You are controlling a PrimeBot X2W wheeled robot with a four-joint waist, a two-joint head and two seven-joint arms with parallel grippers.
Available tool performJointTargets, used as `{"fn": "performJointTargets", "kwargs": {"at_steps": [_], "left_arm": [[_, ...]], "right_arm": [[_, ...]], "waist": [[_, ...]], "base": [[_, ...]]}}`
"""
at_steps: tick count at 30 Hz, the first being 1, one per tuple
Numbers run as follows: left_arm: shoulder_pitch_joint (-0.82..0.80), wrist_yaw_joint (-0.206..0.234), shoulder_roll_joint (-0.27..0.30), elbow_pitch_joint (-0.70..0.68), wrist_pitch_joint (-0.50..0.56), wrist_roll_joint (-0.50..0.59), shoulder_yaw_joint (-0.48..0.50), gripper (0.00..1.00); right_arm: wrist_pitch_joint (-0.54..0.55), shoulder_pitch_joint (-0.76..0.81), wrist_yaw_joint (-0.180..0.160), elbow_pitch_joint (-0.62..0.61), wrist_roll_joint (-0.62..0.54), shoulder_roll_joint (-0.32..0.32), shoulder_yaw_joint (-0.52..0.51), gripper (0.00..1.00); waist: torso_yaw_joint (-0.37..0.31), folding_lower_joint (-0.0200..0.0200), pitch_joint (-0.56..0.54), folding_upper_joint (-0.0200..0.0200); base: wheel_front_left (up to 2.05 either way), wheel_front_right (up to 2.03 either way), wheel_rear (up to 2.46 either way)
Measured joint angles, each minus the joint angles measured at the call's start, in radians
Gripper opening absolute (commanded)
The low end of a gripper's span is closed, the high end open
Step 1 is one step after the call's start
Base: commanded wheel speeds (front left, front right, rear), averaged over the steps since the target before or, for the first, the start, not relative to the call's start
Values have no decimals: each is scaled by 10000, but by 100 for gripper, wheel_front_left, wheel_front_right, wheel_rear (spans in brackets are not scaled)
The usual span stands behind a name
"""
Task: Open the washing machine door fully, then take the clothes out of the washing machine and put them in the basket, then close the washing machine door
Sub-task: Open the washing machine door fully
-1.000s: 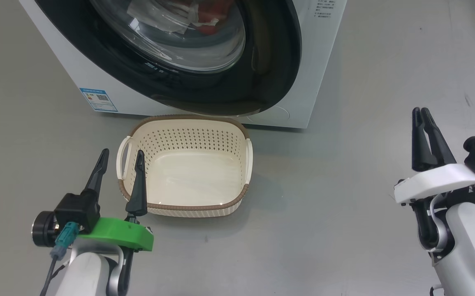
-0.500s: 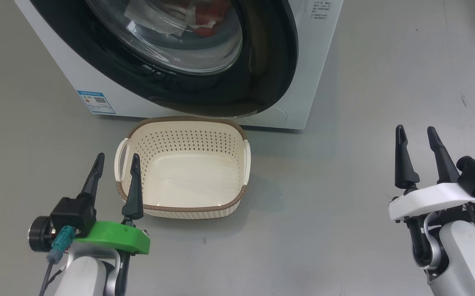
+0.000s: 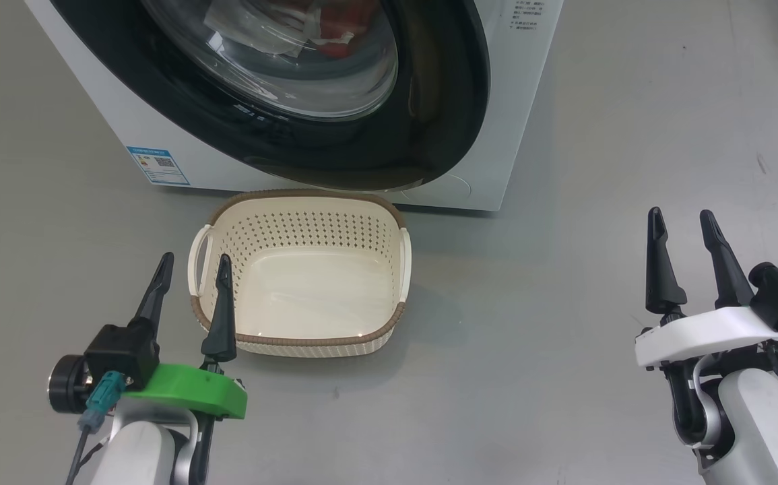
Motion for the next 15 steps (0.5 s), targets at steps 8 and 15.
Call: {"fn": "performJointTargets", "kwargs": {"at_steps": [8, 15], "left_arm": [[4, -75, 0, 21, 0, 54, -8, 100], [6, -86, 0, 36, 0, 54, -21, 100]], "right_arm": [[-10, 150, -19, -144, -2, -2, -96, 100], [-12, 192, -79, -282, -2, -4, -100, 100]], "waist": [[11, 0, 1, 0], [1, 0, 32, 0]], "base": [[0, 0, 0], [0, 0, 0]]}}
